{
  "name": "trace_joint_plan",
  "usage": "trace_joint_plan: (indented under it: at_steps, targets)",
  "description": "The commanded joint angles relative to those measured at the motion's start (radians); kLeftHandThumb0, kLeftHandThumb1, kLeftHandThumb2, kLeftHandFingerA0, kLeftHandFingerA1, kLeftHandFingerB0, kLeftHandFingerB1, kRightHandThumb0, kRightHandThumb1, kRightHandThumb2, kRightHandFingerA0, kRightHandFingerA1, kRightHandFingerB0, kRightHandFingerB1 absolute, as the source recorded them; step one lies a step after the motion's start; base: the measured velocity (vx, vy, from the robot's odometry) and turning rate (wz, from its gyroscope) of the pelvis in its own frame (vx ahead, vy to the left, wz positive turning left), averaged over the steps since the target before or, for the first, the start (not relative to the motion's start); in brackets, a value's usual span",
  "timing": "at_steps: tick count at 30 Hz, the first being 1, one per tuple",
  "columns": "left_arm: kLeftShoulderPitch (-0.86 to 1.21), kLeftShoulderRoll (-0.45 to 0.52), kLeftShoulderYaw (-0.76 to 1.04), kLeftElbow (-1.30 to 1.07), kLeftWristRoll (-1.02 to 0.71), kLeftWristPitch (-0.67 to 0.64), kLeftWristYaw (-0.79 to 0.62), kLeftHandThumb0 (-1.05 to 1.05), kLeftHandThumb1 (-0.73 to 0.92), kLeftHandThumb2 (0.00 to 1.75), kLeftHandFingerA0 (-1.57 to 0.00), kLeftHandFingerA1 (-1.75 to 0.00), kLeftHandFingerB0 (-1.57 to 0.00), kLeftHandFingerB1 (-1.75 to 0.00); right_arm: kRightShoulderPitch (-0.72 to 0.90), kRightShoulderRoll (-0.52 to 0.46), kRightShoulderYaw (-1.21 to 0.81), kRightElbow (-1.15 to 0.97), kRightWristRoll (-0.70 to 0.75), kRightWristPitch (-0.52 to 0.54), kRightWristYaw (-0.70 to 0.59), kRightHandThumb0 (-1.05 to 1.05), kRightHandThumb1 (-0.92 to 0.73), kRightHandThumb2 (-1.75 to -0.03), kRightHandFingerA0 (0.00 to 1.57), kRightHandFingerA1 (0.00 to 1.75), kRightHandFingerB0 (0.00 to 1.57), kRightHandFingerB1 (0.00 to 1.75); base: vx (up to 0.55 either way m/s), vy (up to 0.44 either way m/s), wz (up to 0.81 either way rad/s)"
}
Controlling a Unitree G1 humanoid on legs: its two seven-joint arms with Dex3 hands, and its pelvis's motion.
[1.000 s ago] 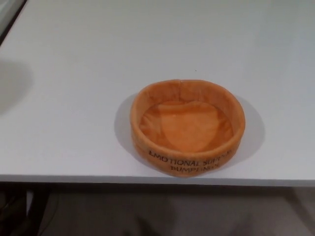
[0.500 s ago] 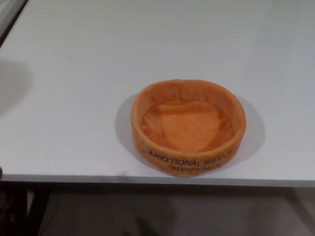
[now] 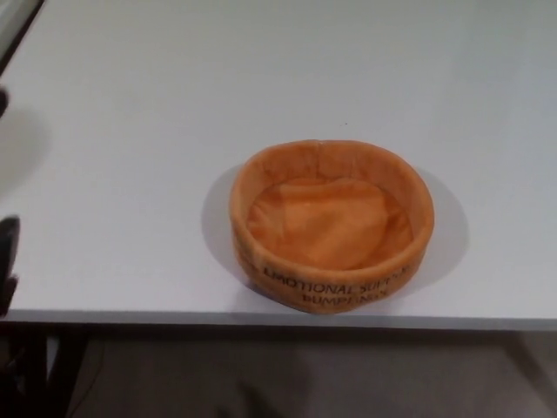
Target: A soft plate is kept in the center of the table close to the robot and the robot uses its left hand to pick up the plate, turns it upside down and places it back on the table
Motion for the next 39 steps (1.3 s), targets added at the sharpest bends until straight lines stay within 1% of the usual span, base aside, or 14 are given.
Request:
trace_joint_plan:
  at_steps: [1,4,11,12,13,14,15,16,19,20,35,36,38,39]
  targets:
    - [-0.133,0.021,-0.088,0.014,0.204,0.053,0.085,-0.98,0.88,0.68,-0.28,-0.35,-0.24,-0.30,0.004,-0.009,-0.001,0.000,-0.003,0.006,0.002,-0.88,-0.81,-0.82,0.30,0.45,0.26,0.36,0.00,0.000,0.00]
    - [-0.212,0.027,-0.139,0.026,0.265,0.066,0.095,-0.97,0.90,0.68,-0.24,-0.37,-0.23,-0.28,-0.003,-0.009,-0.002,0.002,0.000,0.007,0.004,-0.80,-0.92,-0.69,0.31,0.42,0.29,0.33,0.00,0.000,0.00]
    - [-0.446,0.038,-0.289,0.112,0.430,0.052,0.108,-1.00,0.90,0.68,-0.21,-0.41,-0.23,-0.29,-0.004,-0.013,-0.008,-0.005,0.006,0.014,0.004,-0.81,-0.92,-0.68,0.33,0.41,0.30,0.32,0.00,0.000,0.00]
    - [-0.467,0.040,-0.304,0.124,0.447,0.060,0.107,-0.97,0.67,1.13,-0.13,-0.49,-0.15,-0.41,-0.005,-0.011,-0.009,-0.005,0.008,0.014,0.003,-0.81,-0.92,-0.68,0.33,0.41,0.30,0.32,0.00,0.000,0.00]
    - [-0.478,0.043,-0.314,0.129,0.454,0.068,0.106,-0.97,0.67,1.13,-0.13,-0.49,-0.15,-0.41,-0.005,-0.012,-0.009,-0.004,0.006,0.014,0.003,-0.81,-0.92,-0.68,0.33,0.41,0.30,0.32,0.00,0.000,0.00]
    - [-0.497,0.045,-0.330,0.139,0.467,0.086,0.103,-1.05,0.89,0.68,-0.18,-0.40,-0.24,-0.28,-0.008,-0.016,-0.011,-0.001,0.010,0.012,0.008,-0.81,-0.92,-0.68,0.32,0.41,0.30,0.32,0.00,0.000,0.00]
    - [-0.500,0.046,-0.333,0.142,0.470,0.087,0.104,-1.05,0.89,0.68,-0.18,-0.40,-0.24,-0.28,-0.008,-0.016,-0.011,-0.001,0.010,0.011,0.009,-0.81,-0.92,-0.68,0.32,0.41,0.30,0.32,0.00,0.000,0.00]
    - [-0.536,0.060,-0.355,0.168,0.507,0.096,0.100,-1.00,0.66,1.14,-0.12,-0.47,-0.15,-0.40,-0.010,-0.017,-0.009,-0.004,0.005,0.018,0.005,-0.81,-0.92,-0.68,0.32,0.40,0.30,0.32,0.00,0.000,0.00]
    - [-0.575,0.074,-0.382,0.208,0.535,0.096,0.103,-1.01,0.65,1.13,-0.13,-0.49,-0.15,-0.40,-0.006,-0.012,-0.007,-0.012,0.007,0.021,0.003,-0.80,-0.92,-0.68,0.33,0.41,0.30,0.32,0.00,0.000,0.00]
    - [-0.582,0.080,-0.395,0.220,0.549,0.098,0.100,-1.05,0.87,0.68,-0.19,-0.40,-0.21,-0.28,-0.008,-0.013,-0.007,-0.008,0.002,0.015,0.002,-0.80,-0.92,-0.70,0.32,0.40,0.29,0.32,0.00,0.000,0.00]
    - [-0.695,0.266,-0.532,0.402,0.669,0.001,0.050,-1.05,0.85,0.67,-0.25,-0.37,-0.25,-0.28,-0.016,-0.012,-0.010,-0.005,0.002,0.015,-0.001,-0.80,-0.92,-0.68,0.34,0.41,0.31,0.33,0.00,0.000,0.00]
    - [-0.698,0.277,-0.539,0.407,0.671,-0.001,0.047,-1.05,0.84,0.67,-0.24,-0.37,-0.25,-0.28,-0.015,-0.011,-0.010,-0.005,0.002,0.016,-0.001,-0.88,-0.79,-0.82,0.32,0.45,0.28,0.37,0.00,0.000,0.00]
    - [-0.707,0.301,-0.555,0.419,0.677,-0.012,0.035,-1.05,0.84,0.67,-0.25,-0.36,-0.24,-0.28,-0.017,-0.009,-0.010,-0.007,0.004,0.023,-0.004,-0.89,-0.79,-0.83,0.33,0.45,0.29,0.37,0.00,0.000,0.00]
    - [-0.710,0.307,-0.560,0.424,0.678,-0.016,0.034,-1.05,0.84,0.67,-0.25,-0.36,-0.25,-0.28,-0.017,-0.010,-0.010,-0.008,0.004,0.025,-0.004,-0.81,-0.92,-0.68,0.34,0.41,0.31,0.32,0.00,0.000,0.00]
